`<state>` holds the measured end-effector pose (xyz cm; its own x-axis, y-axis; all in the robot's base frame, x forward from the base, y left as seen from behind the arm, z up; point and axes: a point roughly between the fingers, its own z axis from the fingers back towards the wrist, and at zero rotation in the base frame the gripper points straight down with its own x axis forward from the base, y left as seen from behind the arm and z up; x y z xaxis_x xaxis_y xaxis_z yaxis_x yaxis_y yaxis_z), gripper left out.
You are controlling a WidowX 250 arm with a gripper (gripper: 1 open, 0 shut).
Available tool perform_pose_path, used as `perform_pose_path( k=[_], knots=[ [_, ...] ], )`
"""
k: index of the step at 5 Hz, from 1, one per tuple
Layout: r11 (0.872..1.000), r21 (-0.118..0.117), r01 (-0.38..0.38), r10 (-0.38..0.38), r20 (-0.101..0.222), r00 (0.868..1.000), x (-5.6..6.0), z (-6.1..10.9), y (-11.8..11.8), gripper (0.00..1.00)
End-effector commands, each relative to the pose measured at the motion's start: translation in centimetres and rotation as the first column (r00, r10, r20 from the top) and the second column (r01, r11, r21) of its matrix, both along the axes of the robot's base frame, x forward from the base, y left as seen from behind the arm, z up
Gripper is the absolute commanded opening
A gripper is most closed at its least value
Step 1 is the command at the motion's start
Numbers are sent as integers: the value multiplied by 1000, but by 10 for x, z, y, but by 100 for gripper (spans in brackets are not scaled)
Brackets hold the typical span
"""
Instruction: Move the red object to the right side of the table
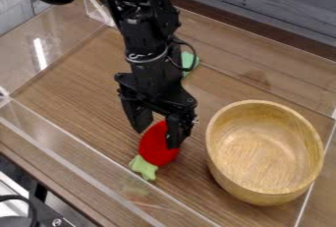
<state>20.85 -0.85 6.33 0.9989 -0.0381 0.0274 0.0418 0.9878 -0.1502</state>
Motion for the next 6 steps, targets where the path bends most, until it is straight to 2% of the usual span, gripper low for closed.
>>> perform_pose_path(
  k=[1,4,6],
  knots=[
    [1000,2,-15,15,43,999,4,8,0,100],
    [1000,2,-24,23,52,998,4,7,-1,100],
    [1000,13,-26,26,26,999,4,-6,-1,100]
  ],
)
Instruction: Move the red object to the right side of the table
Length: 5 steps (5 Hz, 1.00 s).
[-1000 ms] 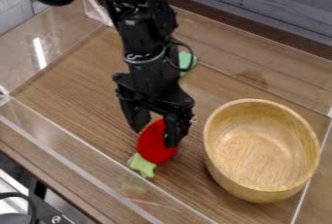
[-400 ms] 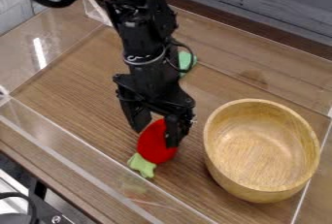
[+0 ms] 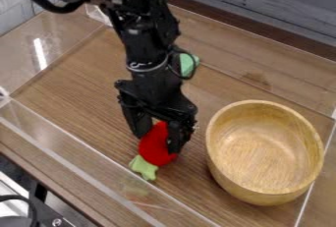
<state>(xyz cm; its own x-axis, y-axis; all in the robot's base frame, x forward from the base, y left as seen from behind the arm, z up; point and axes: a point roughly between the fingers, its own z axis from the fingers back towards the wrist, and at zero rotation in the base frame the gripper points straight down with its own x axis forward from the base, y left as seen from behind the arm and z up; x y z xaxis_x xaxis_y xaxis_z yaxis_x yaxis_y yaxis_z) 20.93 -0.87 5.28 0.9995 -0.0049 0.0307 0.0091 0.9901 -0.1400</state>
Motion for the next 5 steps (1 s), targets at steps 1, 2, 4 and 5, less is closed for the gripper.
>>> perform_pose_path(
  k=[1,2,4,5],
  knots=[
    [1000,7,5,-5,12,1000,3,0,-1,100],
    [1000,7,1,-1,6,1000,3,-3,-1,0],
    [1000,-1,-3,3,5,1000,5,3,-1,0],
    [1000,-7,-1,1,10,1000,8,9,-1,0]
  ],
)
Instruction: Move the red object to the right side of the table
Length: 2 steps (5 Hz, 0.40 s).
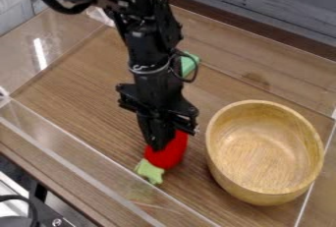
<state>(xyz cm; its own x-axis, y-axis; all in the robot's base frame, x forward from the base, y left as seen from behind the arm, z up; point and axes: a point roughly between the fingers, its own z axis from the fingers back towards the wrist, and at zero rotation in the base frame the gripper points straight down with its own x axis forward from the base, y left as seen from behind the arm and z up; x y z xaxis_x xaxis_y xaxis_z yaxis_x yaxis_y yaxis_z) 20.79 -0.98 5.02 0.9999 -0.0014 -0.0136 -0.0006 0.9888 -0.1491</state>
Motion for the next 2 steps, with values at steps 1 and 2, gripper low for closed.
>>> perform_pose_path(
  k=[1,2],
  knots=[
    [1000,-6,3,-2,65,998,13,20,-1,0],
    [1000,-24,-1,3,93,996,25,35,-5,0]
  ],
)
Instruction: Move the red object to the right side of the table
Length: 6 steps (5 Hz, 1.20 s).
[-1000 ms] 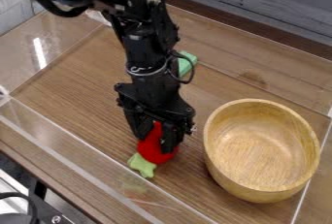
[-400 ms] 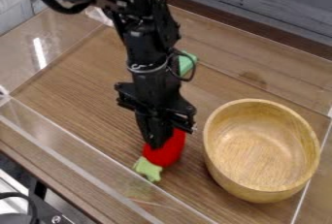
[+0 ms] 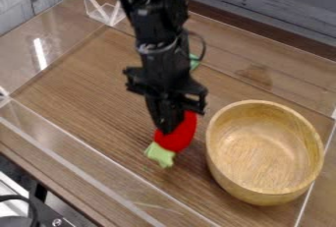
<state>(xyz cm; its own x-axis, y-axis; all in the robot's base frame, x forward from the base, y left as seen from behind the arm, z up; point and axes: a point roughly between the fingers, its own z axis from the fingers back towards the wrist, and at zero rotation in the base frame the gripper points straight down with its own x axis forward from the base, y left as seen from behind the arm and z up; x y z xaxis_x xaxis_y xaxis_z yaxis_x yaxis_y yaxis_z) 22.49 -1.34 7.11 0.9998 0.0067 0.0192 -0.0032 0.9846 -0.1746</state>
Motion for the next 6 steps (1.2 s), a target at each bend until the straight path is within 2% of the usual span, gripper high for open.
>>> perform_pose_path(
  k=[1,2,3,4,6],
  knots=[
    [1000,-19,-3,5,81,997,28,25,-13,0],
    [1000,0,23,-23,57,998,12,10,-3,0],
    [999,11,35,-35,48,998,4,-5,8,0],
    [999,11,37,-37,48,998,6,-6,9,0],
    [999,-4,39,-38,55,998,10,4,7,0]
  ],
)
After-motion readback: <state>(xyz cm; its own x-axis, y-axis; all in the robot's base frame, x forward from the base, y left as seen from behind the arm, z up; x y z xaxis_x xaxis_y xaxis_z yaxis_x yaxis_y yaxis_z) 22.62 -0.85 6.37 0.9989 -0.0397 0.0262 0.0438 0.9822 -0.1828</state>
